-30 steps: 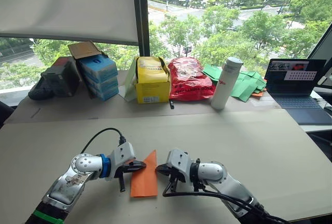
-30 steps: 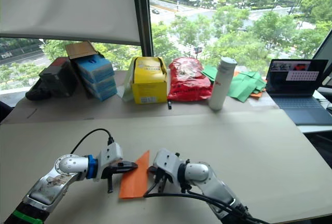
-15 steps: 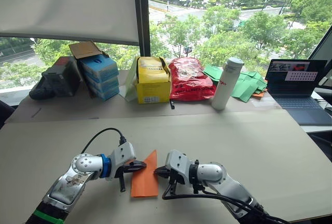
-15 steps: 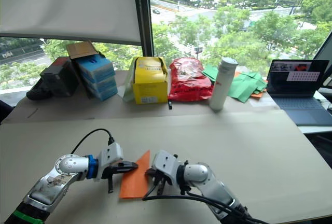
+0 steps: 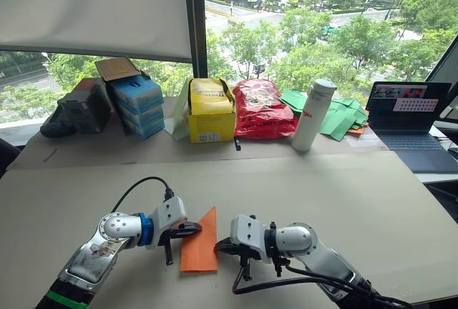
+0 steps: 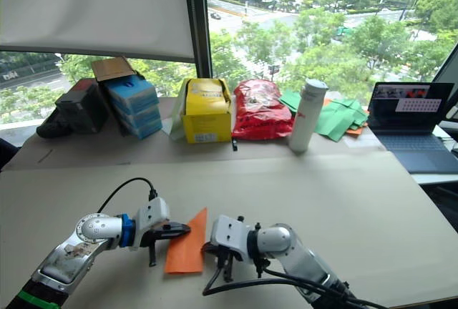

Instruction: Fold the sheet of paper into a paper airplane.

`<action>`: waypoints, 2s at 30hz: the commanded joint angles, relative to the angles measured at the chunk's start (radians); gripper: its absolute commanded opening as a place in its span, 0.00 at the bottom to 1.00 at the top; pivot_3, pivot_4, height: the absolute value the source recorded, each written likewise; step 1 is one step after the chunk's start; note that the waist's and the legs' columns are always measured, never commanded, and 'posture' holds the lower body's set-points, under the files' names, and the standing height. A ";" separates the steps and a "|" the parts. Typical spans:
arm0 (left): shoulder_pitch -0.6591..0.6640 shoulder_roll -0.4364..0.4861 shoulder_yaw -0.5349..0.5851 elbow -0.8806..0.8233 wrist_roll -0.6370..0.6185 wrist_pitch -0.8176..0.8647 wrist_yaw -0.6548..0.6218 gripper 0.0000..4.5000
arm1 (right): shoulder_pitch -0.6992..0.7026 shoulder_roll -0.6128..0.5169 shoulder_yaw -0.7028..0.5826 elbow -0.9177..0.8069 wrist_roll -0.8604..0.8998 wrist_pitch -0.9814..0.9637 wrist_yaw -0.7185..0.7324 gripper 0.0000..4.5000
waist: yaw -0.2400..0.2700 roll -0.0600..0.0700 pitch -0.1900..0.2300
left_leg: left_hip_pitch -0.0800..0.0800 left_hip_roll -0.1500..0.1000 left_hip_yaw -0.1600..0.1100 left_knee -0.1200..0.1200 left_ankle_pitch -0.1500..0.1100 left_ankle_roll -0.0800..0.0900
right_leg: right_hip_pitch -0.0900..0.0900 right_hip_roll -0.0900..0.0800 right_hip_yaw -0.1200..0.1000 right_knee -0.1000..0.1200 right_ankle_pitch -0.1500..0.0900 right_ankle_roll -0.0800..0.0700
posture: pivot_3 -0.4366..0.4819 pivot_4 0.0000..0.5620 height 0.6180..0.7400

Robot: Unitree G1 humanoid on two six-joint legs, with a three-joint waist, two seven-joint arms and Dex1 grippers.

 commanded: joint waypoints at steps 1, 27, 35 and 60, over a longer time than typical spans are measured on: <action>0.019 0.007 -0.029 0.027 0.035 0.025 0.006 0.00 | 0.003 -0.017 0.045 0.016 -0.020 -0.031 0.049 0.00 | 0.000 0.000 0.000 | 0.000 0.000 0.000 0.000 0.000 0.000 | 0.000 0.000 0.000 0.000 0.000 0.000 | 0.48 0.27 1.00; 0.047 0.021 -0.026 0.000 0.027 0.039 -0.003 0.00 | 0.019 -0.085 0.107 -0.068 -0.086 -0.156 0.153 0.00 | 0.002 0.000 0.000 | 0.000 0.000 0.000 0.000 0.000 0.000 | 0.000 0.001 -0.004 0.000 0.000 0.000 | 0.48 0.27 1.00; -0.012 0.032 0.043 0.020 -0.034 0.049 -0.033 0.00 | 0.039 -0.036 -0.124 -0.212 0.104 0.037 0.068 0.00 | 0.007 -0.002 0.001 | -0.002 0.000 0.000 0.001 0.000 0.000 | -0.001 0.001 -0.005 0.000 0.000 0.000 | 0.48 0.27 1.00; -0.656 -0.047 -0.165 0.949 0.109 -1.124 -0.616 0.93 | 0.175 -0.004 -0.334 -0.376 0.214 0.330 -0.301 0.00 | 0.009 -0.005 0.006 | -0.015 -0.001 -0.001 0.011 -0.001 0.002 | -0.004 0.012 -0.016 0.000 0.001 0.001 | 0.48 0.27 1.00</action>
